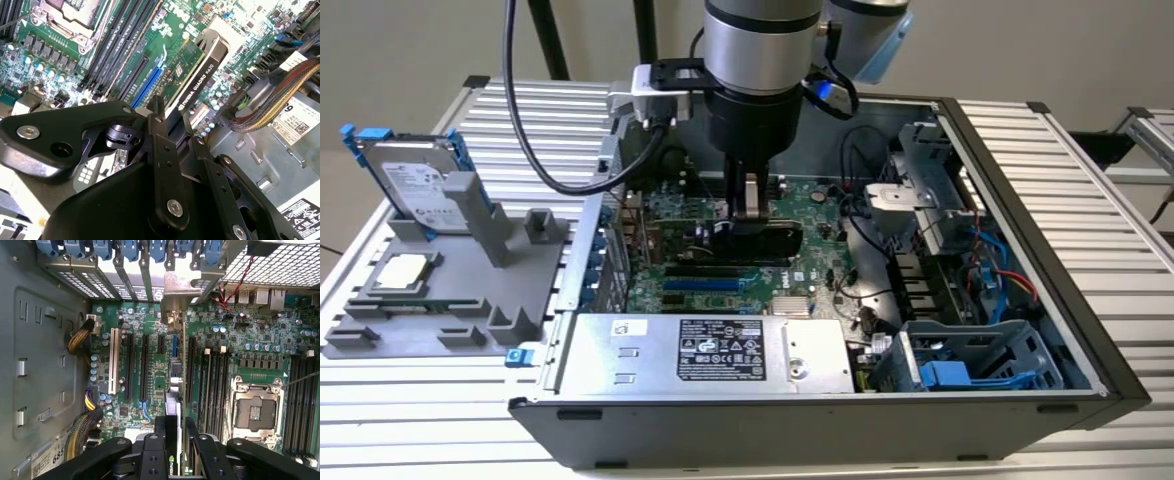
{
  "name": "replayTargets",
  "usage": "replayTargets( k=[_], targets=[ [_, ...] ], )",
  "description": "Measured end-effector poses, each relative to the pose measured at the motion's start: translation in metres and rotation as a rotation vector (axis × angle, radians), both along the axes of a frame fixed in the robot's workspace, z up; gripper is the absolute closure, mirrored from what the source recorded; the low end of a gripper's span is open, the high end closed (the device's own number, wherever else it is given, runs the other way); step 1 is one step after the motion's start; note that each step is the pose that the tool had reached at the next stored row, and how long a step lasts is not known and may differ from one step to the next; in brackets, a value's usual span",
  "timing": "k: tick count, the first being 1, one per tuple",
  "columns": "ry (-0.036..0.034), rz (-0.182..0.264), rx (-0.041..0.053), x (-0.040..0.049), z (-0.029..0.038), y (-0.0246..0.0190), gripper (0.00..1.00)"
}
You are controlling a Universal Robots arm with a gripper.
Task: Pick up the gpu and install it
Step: 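Insert the gpu into the slot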
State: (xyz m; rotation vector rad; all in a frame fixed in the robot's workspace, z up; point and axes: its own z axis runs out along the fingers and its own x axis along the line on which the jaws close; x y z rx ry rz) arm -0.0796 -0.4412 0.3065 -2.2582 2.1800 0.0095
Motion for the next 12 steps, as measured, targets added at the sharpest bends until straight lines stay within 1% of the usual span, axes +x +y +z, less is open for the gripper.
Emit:
replayTargets(
  k=[8,12],
  targets=[
    [-0.0002,0.0,0.0003,0.0002,-0.0005,0.0,1.0],
    [-0.0002,-0.019,0.0,0.0,-0.0032,0.0,1.0]
  ],
)
